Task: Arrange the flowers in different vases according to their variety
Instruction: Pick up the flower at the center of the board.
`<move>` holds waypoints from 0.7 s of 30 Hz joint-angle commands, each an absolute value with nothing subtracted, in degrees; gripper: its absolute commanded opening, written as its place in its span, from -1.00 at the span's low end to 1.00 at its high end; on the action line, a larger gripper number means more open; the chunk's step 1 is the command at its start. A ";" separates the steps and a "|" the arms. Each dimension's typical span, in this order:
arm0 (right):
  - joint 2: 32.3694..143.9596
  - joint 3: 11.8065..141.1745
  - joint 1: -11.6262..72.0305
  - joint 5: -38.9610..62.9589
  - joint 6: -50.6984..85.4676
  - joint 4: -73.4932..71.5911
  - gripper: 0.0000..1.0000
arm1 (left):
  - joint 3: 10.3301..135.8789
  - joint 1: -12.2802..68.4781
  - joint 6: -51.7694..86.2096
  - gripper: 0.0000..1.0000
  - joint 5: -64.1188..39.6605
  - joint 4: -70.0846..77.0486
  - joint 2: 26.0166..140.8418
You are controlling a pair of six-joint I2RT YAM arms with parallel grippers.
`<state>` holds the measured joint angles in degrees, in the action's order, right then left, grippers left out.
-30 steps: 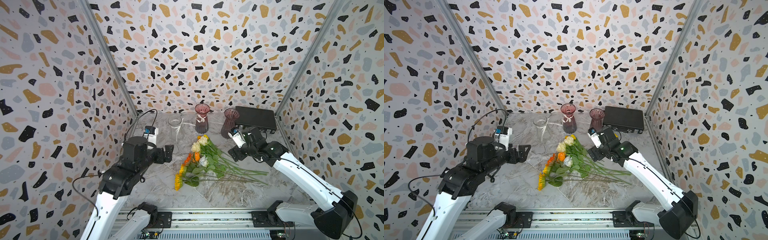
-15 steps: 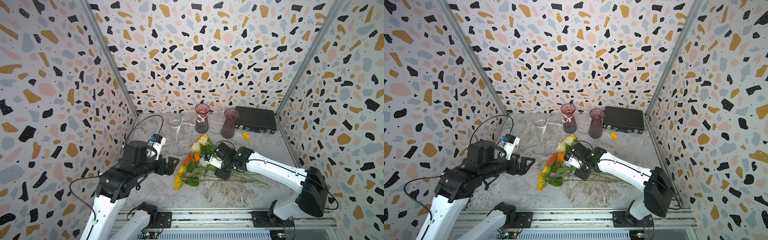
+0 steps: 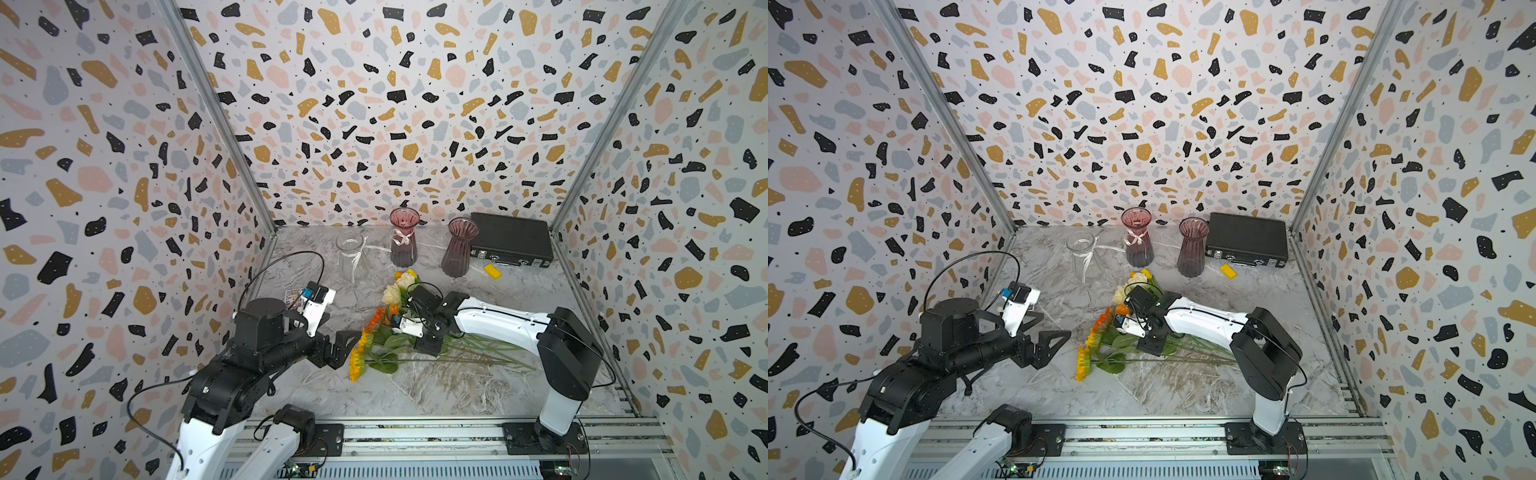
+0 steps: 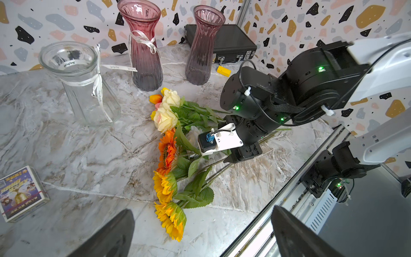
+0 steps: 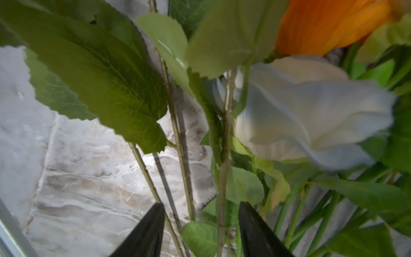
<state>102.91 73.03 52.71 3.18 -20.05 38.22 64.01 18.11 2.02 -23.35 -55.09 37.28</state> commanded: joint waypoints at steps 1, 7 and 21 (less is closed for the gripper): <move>102.39 74.31 52.34 1.70 -21.88 36.86 0.01 | 62.94 18.28 0.35 0.99 -23.76 -52.22 36.65; 103.44 74.79 51.49 0.50 -22.06 36.09 -0.26 | 62.59 18.24 0.41 0.99 -23.23 -52.03 36.69; 105.10 74.97 50.80 1.18 -21.63 35.94 -0.28 | 62.41 18.24 -0.33 0.99 -23.46 -52.10 36.75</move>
<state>104.75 73.30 50.85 0.64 -21.30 35.11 63.05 18.11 0.60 -23.29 -54.30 36.97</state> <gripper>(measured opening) 0.365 0.996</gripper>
